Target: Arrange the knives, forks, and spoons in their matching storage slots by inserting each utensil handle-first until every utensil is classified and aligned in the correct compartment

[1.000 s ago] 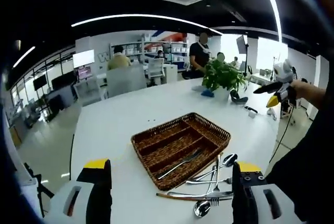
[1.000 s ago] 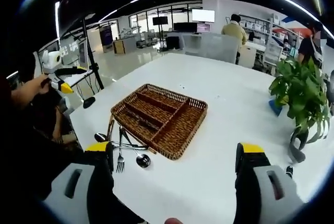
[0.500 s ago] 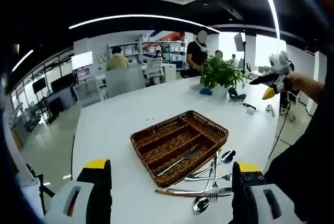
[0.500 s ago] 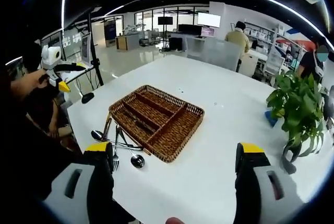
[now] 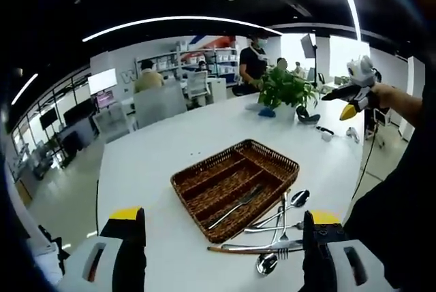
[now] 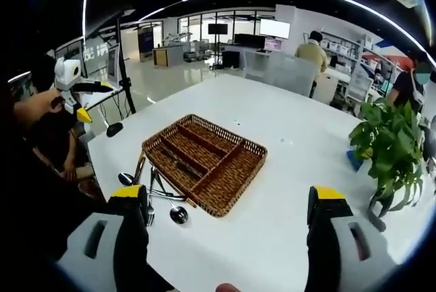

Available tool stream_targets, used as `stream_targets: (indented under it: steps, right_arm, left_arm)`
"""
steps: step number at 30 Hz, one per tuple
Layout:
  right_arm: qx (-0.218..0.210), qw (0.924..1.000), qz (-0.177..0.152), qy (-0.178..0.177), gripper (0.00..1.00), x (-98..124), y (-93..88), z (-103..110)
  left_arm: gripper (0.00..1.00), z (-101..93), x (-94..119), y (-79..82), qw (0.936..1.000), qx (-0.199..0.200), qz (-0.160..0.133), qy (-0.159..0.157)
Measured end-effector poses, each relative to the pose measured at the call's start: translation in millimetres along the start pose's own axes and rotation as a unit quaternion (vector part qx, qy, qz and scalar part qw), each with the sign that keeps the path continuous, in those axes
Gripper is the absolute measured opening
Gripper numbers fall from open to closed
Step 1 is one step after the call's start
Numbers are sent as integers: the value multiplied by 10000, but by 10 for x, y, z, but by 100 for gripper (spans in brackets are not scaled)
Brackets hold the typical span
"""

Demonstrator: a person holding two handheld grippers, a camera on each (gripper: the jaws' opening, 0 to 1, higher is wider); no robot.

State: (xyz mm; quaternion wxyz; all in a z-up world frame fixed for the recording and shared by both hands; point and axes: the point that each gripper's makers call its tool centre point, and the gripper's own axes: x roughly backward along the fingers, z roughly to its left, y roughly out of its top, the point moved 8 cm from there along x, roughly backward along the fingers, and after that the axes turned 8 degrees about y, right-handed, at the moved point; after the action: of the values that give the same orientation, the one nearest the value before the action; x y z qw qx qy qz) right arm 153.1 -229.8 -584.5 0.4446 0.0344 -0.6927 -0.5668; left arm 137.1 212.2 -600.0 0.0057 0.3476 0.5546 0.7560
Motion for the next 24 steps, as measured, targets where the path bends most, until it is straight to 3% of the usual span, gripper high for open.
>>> stream_targets:
  steps: [6, 15, 22, 24]
  right_arm:
    - [17, 10000, 4, -5, 99, -10, -4, -2]
    - [90, 9999, 16, 60, 99, -122, 77, 59]
    - [329, 9988, -49, 370, 99, -408, 242, 307]
    - [470, 9966, -51, 670, 99, -577, 281, 476]
  left_arm:
    - [100, 4, -22, 43, 10000, -2, -39, -23]
    - [100, 16, -62, -30, 9998, 67, 106, -130]
    - [100, 6, -82, -53, 9999, 56, 74, -114]
    - [100, 27, -85, -91, 9999, 7, 104, -97]
